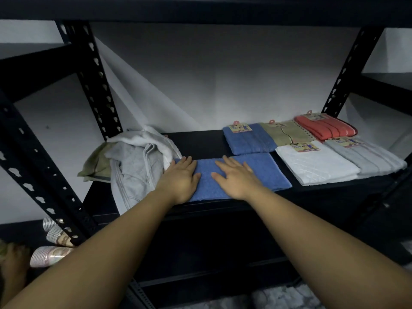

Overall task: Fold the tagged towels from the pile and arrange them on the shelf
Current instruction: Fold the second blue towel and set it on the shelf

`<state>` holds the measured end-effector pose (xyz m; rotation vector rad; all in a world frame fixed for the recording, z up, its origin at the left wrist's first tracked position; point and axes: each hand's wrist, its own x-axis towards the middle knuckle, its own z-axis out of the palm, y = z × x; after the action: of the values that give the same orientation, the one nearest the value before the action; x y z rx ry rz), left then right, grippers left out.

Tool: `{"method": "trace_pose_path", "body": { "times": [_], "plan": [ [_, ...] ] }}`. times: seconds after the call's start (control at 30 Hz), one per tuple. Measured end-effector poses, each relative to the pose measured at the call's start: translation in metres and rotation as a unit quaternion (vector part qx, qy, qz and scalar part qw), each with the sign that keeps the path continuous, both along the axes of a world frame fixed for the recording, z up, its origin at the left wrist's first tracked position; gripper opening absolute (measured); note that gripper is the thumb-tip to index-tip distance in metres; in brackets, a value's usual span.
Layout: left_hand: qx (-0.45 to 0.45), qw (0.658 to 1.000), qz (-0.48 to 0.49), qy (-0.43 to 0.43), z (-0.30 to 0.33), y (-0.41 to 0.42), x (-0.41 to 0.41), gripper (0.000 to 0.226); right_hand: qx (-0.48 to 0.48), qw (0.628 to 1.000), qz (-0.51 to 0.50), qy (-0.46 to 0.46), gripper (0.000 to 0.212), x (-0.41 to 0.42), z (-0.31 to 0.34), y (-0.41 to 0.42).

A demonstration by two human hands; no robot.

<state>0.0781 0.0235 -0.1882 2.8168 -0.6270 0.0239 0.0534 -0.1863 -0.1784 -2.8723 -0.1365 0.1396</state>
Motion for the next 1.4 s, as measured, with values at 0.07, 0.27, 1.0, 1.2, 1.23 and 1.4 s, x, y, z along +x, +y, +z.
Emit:
{"method": "trace_pose_path", "body": {
  "times": [0.07,0.27,1.0,1.2,1.23,1.4],
  "plan": [
    [0.005,1.0,-0.003,-0.003,-0.001,0.001,0.0,0.062,-0.021,0.999,-0.021,0.016,0.073,-0.005,0.003,-0.03],
    [0.006,1.0,-0.002,-0.013,-0.002,0.002,0.0,0.063,-0.004,0.999,-0.047,0.006,0.072,-0.008,0.002,-0.077],
    [0.068,0.996,-0.035,-0.046,0.003,-0.003,0.001,0.094,0.034,0.966,-0.231,-0.113,0.047,-0.006,0.01,-0.085],
    [0.013,0.978,-0.206,-0.005,0.006,-0.021,0.008,0.069,0.147,0.965,-0.182,-0.117,0.057,-0.007,0.04,-0.101],
    [0.021,0.977,-0.21,0.0,0.006,-0.026,0.008,0.068,0.162,0.964,-0.169,-0.126,0.064,-0.008,0.045,-0.104],
    [0.043,0.976,-0.213,-0.007,0.01,-0.053,0.009,0.065,0.214,0.96,-0.089,-0.157,0.065,-0.011,0.074,-0.128]
  ]
}}
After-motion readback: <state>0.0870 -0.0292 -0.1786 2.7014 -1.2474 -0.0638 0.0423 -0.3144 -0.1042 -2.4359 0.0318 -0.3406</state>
